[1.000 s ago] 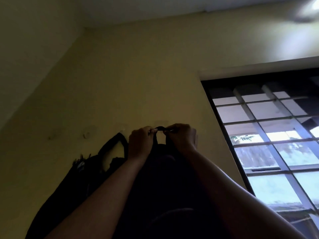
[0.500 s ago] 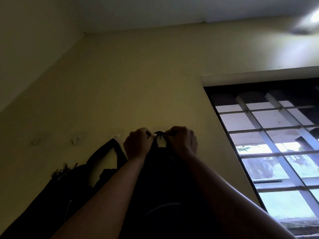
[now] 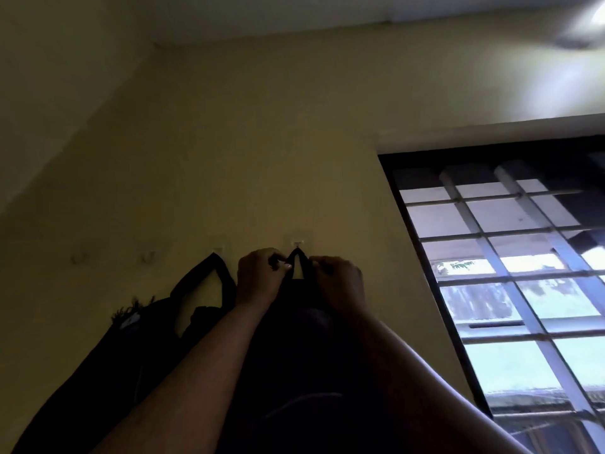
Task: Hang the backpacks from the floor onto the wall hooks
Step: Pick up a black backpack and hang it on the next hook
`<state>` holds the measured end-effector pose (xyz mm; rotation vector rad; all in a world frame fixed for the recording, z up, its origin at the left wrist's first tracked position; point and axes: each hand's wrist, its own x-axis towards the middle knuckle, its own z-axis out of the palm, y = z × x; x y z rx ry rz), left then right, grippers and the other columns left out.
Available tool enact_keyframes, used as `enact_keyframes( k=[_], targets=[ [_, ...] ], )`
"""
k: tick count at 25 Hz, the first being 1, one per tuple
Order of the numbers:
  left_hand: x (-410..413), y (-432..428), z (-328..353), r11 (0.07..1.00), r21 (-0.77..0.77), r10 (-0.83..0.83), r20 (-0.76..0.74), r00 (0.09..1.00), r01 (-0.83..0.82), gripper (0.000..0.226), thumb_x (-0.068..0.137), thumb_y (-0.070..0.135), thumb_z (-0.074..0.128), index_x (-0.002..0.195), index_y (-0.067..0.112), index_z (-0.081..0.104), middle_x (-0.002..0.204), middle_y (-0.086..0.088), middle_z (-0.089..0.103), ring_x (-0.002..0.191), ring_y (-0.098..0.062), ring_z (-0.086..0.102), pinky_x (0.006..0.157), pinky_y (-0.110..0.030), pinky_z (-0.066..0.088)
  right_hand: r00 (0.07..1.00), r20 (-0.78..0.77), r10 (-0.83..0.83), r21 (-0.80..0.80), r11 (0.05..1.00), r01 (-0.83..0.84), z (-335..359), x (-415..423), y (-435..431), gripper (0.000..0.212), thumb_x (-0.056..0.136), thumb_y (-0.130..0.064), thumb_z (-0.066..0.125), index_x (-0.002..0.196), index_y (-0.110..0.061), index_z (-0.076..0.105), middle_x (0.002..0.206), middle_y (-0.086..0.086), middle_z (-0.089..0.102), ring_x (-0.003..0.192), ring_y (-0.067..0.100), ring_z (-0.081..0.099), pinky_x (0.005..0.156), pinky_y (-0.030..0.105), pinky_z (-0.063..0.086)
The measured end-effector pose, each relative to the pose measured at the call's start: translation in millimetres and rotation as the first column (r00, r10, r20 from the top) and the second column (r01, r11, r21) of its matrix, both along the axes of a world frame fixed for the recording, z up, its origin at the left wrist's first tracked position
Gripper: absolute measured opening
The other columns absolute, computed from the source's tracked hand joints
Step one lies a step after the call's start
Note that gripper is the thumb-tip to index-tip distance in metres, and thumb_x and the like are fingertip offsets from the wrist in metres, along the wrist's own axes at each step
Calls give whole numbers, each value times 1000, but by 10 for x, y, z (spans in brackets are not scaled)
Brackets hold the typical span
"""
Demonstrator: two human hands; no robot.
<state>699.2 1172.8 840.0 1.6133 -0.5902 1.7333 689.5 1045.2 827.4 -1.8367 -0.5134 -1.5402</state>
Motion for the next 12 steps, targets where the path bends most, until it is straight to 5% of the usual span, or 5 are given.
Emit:
enact_keyframes(
  k=[6, 12],
  targets=[
    [-548, 34, -332, 949, -158, -308, -262, 915, 274, 34, 88, 38, 54, 112, 15, 62, 113, -5, 66, 104, -23, 62, 85, -32, 49, 960, -171, 223, 34, 975, -220, -361, -669, -68, 36, 94, -32, 46, 124, -16, 61, 124, 7, 65, 114, 21, 59, 90, 25, 45],
    [-1464, -44, -967, 942, -259, -283, -282, 917, 211, 44, 93, 42, 41, 127, 16, 54, 131, -6, 57, 118, -24, 53, 94, -33, 43, 854, -201, 480, 157, 876, -455, -995, -1498, -58, 38, 93, -44, 43, 121, -25, 60, 112, -2, 68, 101, 14, 61, 93, 33, 50]
  ],
)
